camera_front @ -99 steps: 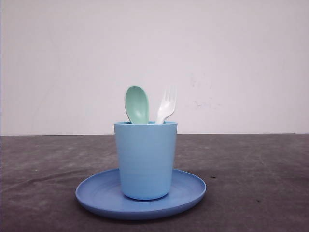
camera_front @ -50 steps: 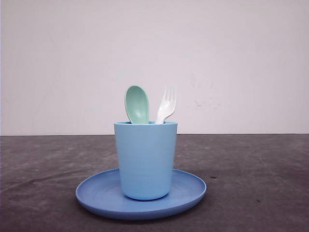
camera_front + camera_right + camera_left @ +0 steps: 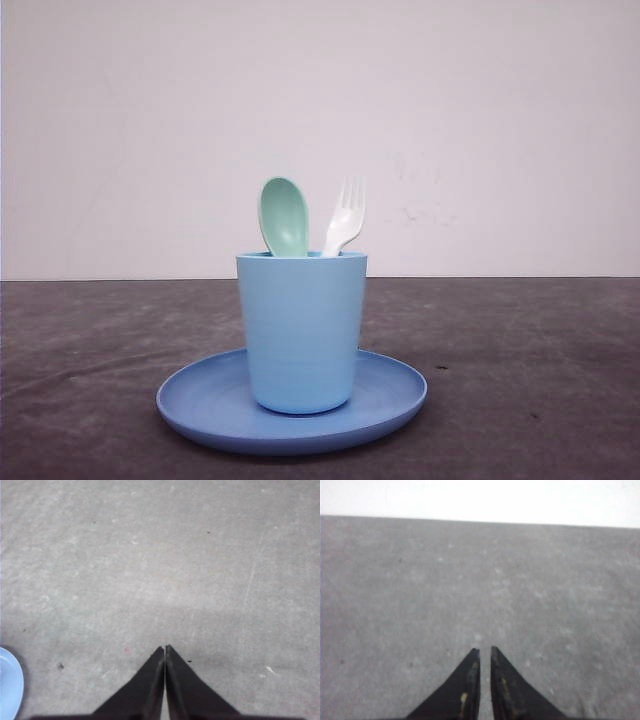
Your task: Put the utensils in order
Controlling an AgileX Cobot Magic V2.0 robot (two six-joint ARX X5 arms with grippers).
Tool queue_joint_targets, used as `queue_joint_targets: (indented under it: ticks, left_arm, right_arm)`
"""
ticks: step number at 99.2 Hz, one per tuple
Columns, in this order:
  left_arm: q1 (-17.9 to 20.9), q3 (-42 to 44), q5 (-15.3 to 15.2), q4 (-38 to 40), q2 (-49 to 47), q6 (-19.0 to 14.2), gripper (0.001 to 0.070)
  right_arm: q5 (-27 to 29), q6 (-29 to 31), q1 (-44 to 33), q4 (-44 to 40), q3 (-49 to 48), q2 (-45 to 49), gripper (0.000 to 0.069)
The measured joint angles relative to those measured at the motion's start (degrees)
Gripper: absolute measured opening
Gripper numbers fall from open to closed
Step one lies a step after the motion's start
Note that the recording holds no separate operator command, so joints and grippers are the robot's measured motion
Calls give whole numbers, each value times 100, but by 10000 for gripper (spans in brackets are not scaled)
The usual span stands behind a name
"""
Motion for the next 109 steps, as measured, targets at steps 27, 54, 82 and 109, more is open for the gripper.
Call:
queue_joint_targets:
  ticks: [27, 54, 82, 109]
  left_arm:
    - [0, 0, -4, -2, 0, -2, 12]
    - [0, 0, -4, -2, 0, -2, 12]
    - [0, 0, -4, -2, 0, -2, 12]
    - [0, 0, -4, -2, 0, -2, 12]
  right_arm:
    - [-2, 0, 0, 20, 0, 0, 1]
    - [0, 0, 0, 20, 0, 2, 1]
    - [103, -7, -17, 37, -9, -127, 1]
    - [520, -258, -459, 627, -1093, -1609, 1]
